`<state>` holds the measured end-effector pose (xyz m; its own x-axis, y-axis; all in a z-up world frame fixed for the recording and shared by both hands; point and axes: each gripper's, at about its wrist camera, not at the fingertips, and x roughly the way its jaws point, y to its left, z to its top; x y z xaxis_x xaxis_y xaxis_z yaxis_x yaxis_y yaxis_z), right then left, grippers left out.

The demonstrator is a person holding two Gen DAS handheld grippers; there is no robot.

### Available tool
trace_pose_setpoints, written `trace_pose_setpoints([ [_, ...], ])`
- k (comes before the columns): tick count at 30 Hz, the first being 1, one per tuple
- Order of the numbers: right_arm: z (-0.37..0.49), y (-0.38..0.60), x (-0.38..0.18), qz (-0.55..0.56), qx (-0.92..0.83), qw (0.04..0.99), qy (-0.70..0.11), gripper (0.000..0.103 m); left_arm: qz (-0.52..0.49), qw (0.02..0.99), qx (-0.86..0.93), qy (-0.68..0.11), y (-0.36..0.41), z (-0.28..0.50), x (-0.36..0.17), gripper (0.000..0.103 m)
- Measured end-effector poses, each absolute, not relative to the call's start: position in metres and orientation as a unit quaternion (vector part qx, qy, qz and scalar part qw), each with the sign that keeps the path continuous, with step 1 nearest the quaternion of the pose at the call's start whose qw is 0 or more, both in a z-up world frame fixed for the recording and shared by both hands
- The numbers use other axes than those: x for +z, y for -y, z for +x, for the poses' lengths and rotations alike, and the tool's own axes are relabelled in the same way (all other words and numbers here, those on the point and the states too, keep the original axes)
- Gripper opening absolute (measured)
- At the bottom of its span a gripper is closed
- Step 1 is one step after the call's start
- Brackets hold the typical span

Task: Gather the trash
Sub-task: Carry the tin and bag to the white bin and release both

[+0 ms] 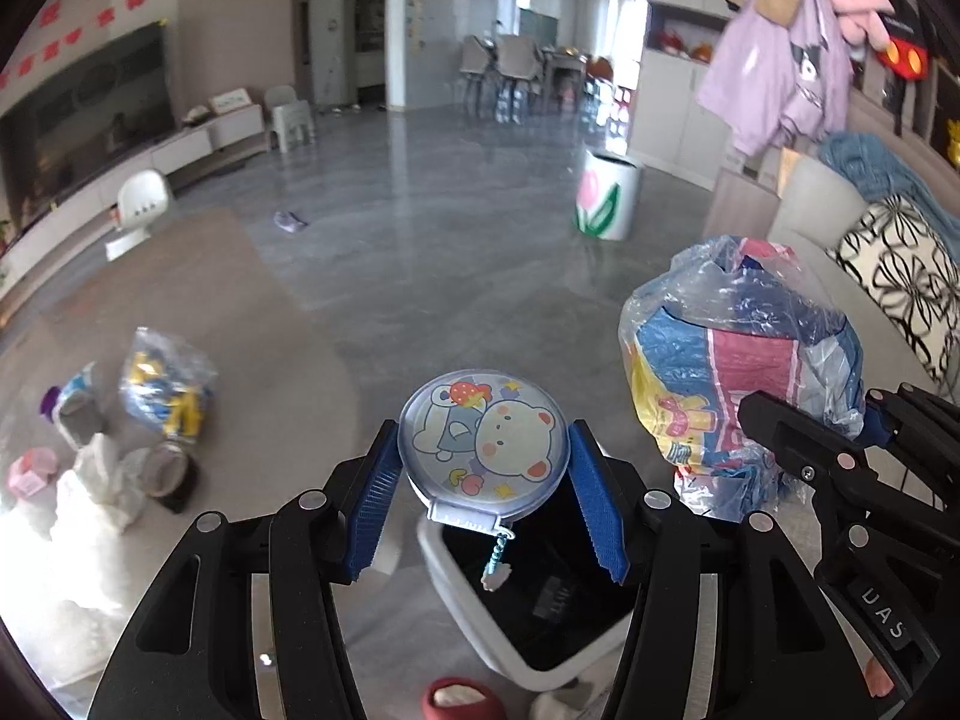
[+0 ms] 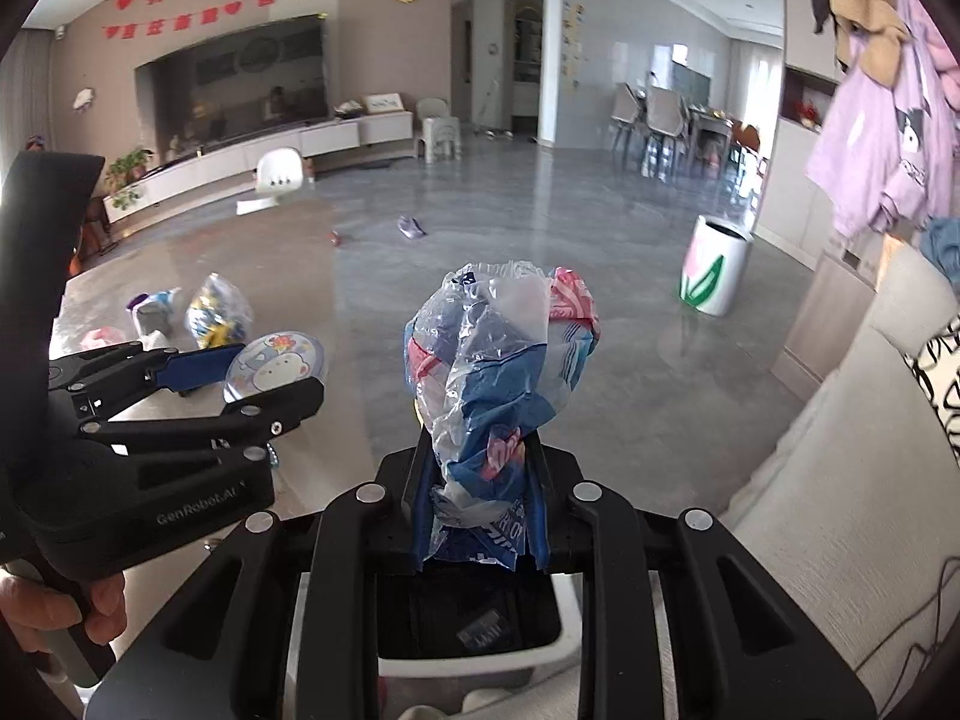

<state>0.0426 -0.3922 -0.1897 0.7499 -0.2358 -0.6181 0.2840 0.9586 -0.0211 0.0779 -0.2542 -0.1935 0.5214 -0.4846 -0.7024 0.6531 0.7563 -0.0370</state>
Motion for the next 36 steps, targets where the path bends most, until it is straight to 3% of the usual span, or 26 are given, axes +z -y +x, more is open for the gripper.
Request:
trace_pose_setpoints([
  [13,0.031,0.414,-0.223,0.058,-0.155,0.916,-0.365,0.026,0.156,0.823,-0.359,-0.411,0.296,0.073,-0.236,0.057],
  [14,0.031,0.415,-0.225,0.058,-0.156,0.915,-0.367,0.026,0.162,0.813,-0.365,-0.423,0.300,0.073,-0.241,0.064],
  [16,0.031,0.418,-0.230,0.054,-0.163,0.911,-0.374,0.027,0.186,0.800,-0.352,-0.450,0.308,0.076,-0.254,0.092],
  [17,0.031,0.420,-0.230,0.055,-0.164,0.910,-0.377,0.027,0.198,0.799,-0.338,-0.457,0.311,0.079,-0.260,0.097],
  [31,0.038,0.430,-0.241,0.063,-0.162,0.905,-0.387,0.027,0.208,0.811,-0.317,-0.445,0.307,0.086,-0.264,0.097],
  [36,0.052,0.435,-0.271,0.084,-0.151,0.896,-0.410,0.027,0.208,0.828,-0.269,-0.445,0.287,0.104,-0.266,0.097],
])
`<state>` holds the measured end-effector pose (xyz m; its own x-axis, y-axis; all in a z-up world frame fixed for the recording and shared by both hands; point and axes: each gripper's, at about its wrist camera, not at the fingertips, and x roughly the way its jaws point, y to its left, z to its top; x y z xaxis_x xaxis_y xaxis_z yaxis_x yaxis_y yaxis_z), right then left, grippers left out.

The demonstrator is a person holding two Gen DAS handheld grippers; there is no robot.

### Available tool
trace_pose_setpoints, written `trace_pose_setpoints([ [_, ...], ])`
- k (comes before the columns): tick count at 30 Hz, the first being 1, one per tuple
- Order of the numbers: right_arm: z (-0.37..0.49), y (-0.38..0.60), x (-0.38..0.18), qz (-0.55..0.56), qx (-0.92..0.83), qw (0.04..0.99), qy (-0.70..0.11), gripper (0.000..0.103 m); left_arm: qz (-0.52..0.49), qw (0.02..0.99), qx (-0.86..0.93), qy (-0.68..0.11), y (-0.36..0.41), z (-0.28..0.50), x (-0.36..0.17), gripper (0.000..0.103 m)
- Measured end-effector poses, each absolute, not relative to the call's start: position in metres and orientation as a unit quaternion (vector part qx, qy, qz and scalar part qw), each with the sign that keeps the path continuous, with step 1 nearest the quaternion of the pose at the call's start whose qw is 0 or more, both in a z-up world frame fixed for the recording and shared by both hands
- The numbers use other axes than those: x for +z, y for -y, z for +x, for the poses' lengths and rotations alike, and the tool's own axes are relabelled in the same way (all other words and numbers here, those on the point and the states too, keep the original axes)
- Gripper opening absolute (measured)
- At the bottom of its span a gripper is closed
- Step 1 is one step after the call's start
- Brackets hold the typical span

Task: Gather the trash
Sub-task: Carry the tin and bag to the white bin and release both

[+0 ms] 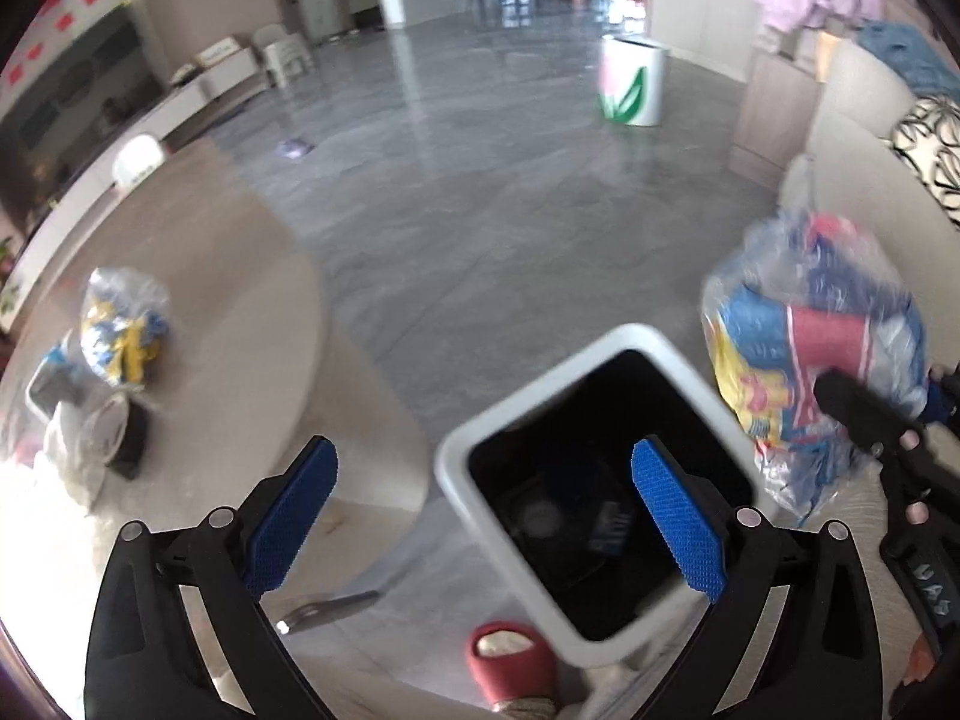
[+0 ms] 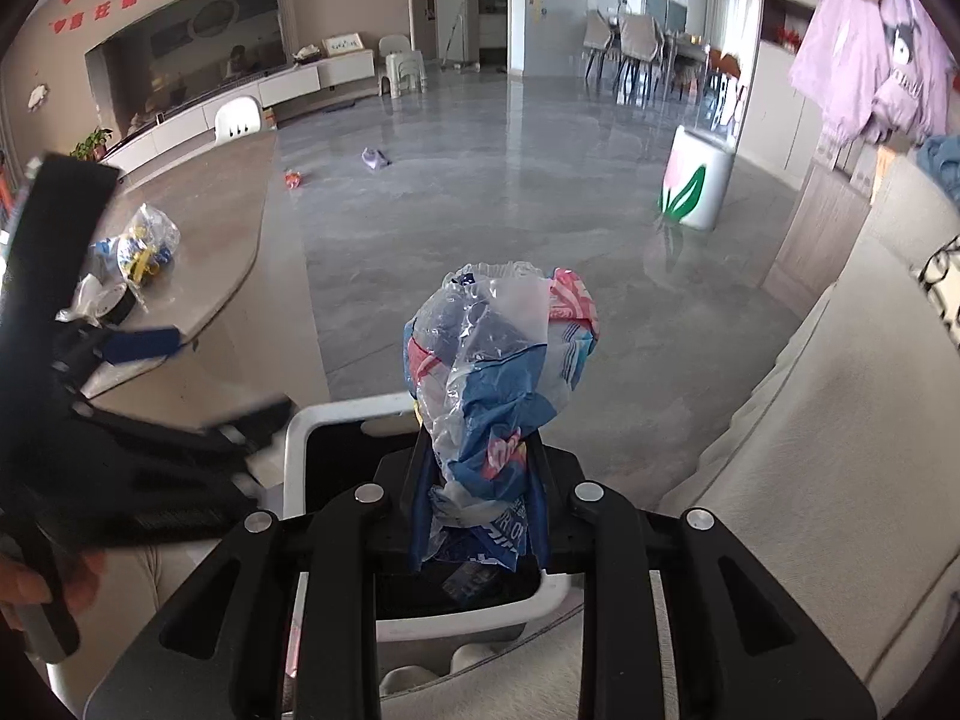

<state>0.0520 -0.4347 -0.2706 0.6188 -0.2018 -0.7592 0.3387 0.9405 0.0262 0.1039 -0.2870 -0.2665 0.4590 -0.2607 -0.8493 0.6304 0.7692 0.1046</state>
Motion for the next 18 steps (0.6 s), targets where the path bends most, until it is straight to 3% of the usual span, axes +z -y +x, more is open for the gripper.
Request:
trace_pose_setpoints([
  [5,0.068,0.426,-0.305,0.099,-0.131,0.881,-0.443,0.027,0.186,0.838,-0.259,-0.443,0.269,0.111,-0.260,0.097],
  [15,0.084,0.411,-0.304,0.088,-0.099,0.880,-0.457,0.028,0.175,0.847,-0.265,-0.427,0.260,0.114,-0.250,0.097],
  [16,0.086,0.411,-0.304,0.087,-0.097,0.878,-0.461,0.030,0.175,0.847,-0.265,-0.427,0.260,0.115,-0.250,0.097],
  [18,0.091,0.409,-0.306,0.081,-0.095,0.873,-0.471,0.060,0.176,0.847,-0.263,-0.426,0.260,0.115,-0.250,0.097],
])
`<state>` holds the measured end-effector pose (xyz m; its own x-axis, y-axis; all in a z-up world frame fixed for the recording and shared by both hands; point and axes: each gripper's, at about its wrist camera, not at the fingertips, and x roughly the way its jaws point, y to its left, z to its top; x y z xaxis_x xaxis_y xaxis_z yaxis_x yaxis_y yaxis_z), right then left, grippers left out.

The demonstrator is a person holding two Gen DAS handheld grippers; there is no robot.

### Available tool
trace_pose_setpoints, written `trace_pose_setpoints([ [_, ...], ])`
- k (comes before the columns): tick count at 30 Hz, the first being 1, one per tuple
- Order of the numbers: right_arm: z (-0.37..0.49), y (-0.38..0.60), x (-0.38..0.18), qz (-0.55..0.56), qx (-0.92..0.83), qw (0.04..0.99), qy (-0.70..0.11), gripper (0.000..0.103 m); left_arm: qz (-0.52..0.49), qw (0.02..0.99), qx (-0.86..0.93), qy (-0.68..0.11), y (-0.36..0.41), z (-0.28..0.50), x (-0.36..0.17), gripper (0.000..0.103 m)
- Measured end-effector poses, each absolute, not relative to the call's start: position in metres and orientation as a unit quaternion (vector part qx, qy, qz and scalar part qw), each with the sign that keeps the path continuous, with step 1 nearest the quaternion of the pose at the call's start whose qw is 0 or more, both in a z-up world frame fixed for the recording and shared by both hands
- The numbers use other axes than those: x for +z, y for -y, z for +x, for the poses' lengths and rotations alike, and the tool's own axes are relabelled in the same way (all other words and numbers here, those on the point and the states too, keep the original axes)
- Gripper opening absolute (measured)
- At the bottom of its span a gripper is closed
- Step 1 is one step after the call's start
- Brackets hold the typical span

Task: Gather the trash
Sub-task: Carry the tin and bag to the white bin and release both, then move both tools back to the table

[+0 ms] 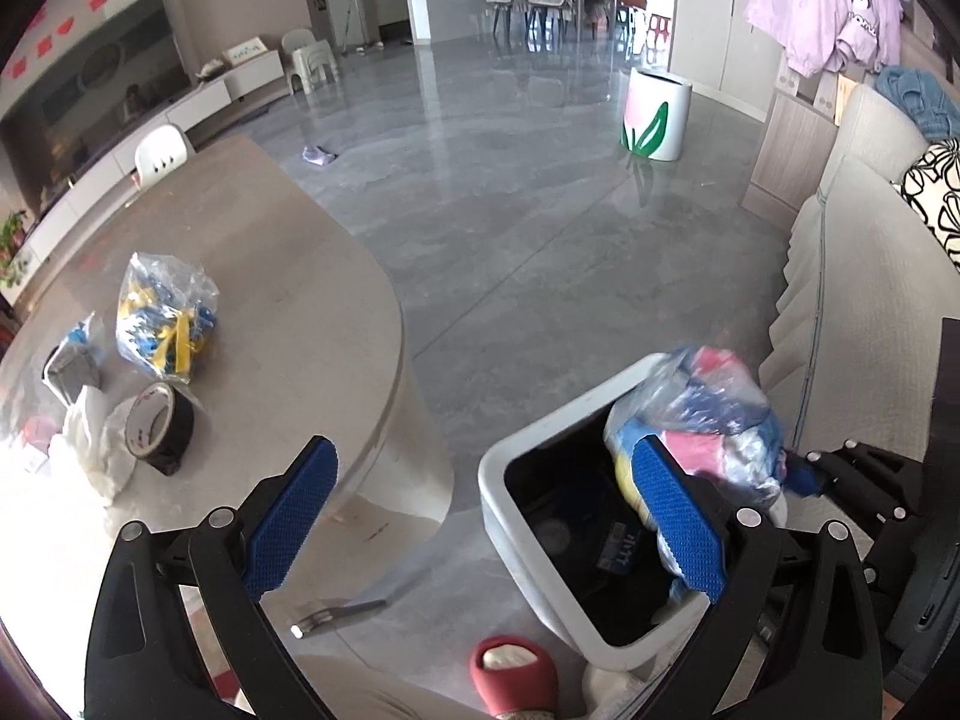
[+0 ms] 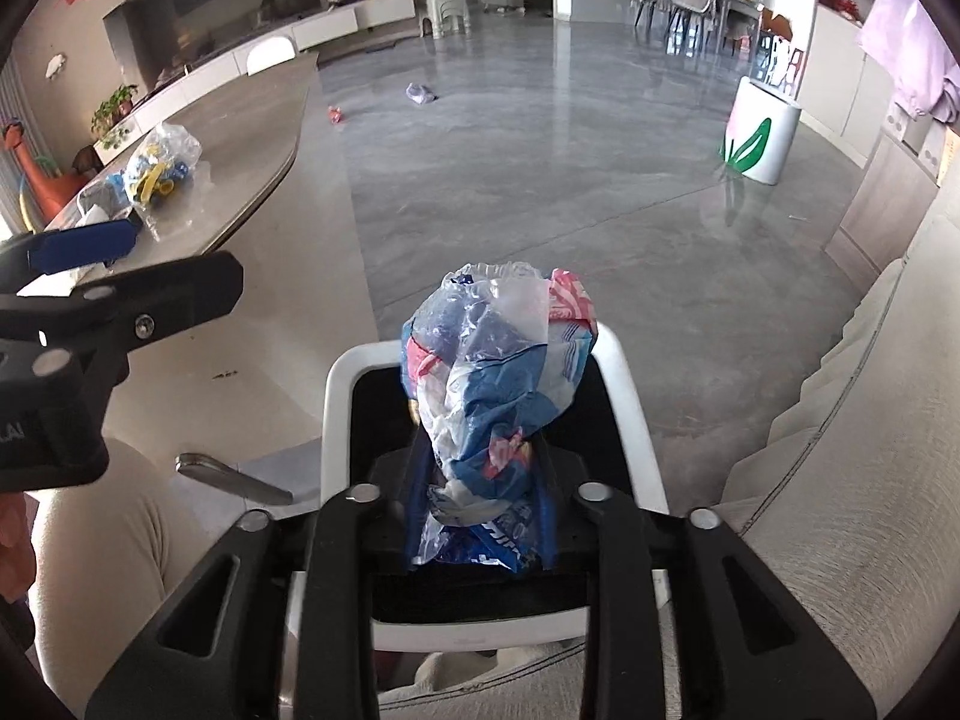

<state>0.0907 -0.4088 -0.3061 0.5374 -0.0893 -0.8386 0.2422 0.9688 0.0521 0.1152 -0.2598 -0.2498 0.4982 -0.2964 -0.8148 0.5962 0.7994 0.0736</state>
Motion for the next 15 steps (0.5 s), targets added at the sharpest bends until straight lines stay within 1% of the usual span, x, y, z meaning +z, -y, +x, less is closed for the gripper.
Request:
trace_pose_setpoints([
  [1,0.092,0.408,-0.306,0.075,-0.095,0.872,-0.475,0.100,0.175,0.848,-0.264,-0.426,0.259,0.115,-0.250,0.097],
  [2,0.093,0.406,-0.307,0.068,-0.095,0.872,-0.475,0.099,0.174,0.848,-0.263,-0.425,0.258,0.116,-0.249,0.097],
  [8,0.093,0.403,-0.299,0.047,-0.091,0.871,-0.481,0.099,0.165,0.849,-0.264,-0.427,0.256,0.118,-0.245,0.097],
  [15,0.089,0.400,-0.260,0.028,-0.101,0.895,-0.434,0.099,0.151,0.860,-0.259,-0.413,0.243,0.119,-0.228,0.097],
])
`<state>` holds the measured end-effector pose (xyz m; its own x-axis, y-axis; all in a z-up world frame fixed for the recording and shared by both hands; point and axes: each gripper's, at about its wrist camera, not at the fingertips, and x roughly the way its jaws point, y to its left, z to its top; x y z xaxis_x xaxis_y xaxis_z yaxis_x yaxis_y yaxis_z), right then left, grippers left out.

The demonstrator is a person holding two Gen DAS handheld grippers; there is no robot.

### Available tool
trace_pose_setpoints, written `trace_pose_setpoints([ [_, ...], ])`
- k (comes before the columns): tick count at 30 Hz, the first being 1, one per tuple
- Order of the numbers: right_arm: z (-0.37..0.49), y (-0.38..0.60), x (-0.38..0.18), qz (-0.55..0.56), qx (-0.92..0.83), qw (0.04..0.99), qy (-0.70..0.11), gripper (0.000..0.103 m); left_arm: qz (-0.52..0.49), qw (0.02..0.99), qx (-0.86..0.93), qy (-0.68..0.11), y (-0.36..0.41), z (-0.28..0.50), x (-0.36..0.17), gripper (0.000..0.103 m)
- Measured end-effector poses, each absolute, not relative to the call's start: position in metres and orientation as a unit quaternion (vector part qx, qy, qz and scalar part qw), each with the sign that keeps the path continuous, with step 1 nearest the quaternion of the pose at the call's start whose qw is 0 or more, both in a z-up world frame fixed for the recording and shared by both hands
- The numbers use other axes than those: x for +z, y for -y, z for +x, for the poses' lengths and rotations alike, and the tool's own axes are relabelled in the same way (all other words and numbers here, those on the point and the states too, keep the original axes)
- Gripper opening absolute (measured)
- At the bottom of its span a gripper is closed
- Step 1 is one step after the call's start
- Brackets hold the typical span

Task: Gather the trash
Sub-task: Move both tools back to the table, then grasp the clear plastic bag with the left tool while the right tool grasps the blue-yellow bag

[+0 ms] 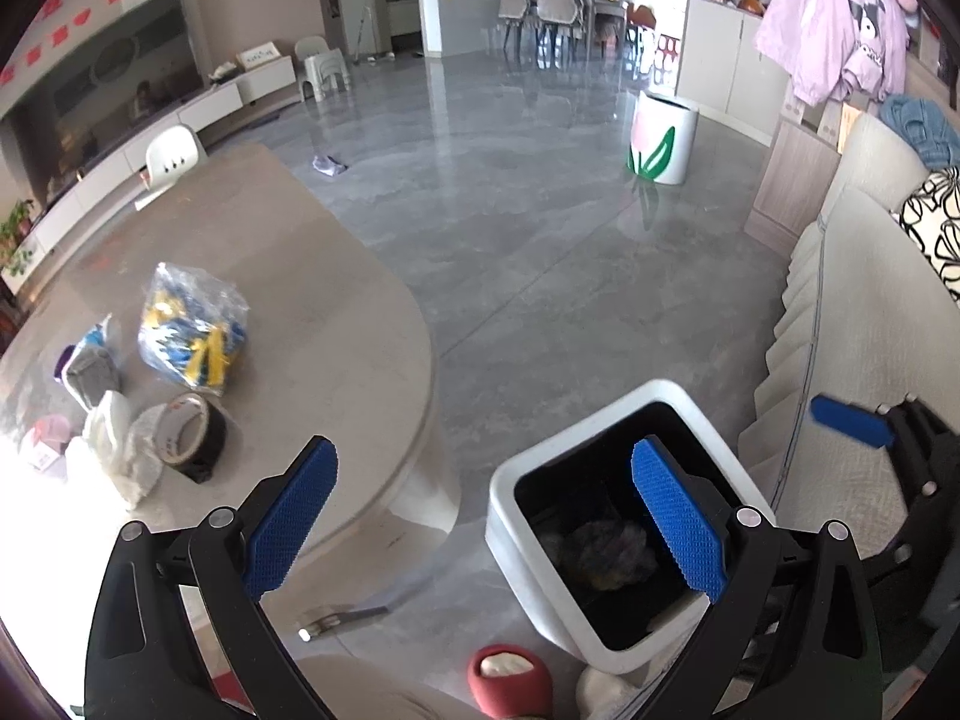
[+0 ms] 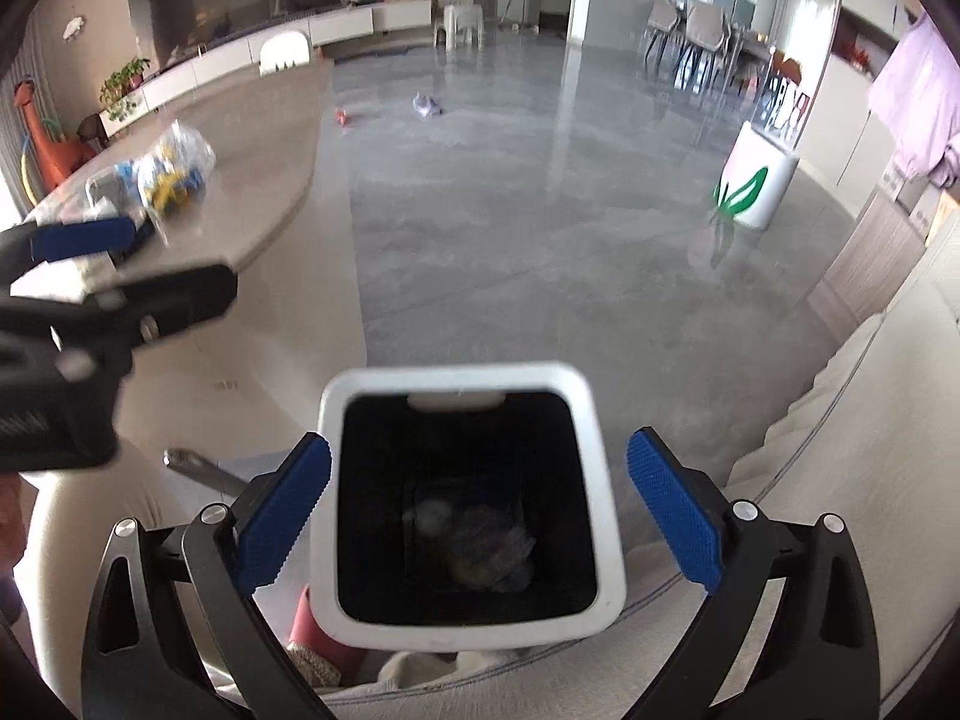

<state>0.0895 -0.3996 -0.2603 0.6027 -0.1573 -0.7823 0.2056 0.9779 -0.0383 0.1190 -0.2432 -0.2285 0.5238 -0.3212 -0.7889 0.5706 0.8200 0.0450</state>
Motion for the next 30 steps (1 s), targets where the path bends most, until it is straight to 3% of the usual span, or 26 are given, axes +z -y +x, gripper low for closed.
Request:
trace_pose_setpoints([
  [16,0.139,0.312,-0.188,-0.052,-0.011,0.943,-0.328,0.099,0.037,0.916,-0.122,-0.381,0.093,0.145,-0.175,0.097],
  [30,0.200,0.221,-0.180,-0.108,0.075,0.946,-0.297,0.099,-0.005,0.912,-0.052,-0.406,0.012,0.157,-0.200,0.097],
])
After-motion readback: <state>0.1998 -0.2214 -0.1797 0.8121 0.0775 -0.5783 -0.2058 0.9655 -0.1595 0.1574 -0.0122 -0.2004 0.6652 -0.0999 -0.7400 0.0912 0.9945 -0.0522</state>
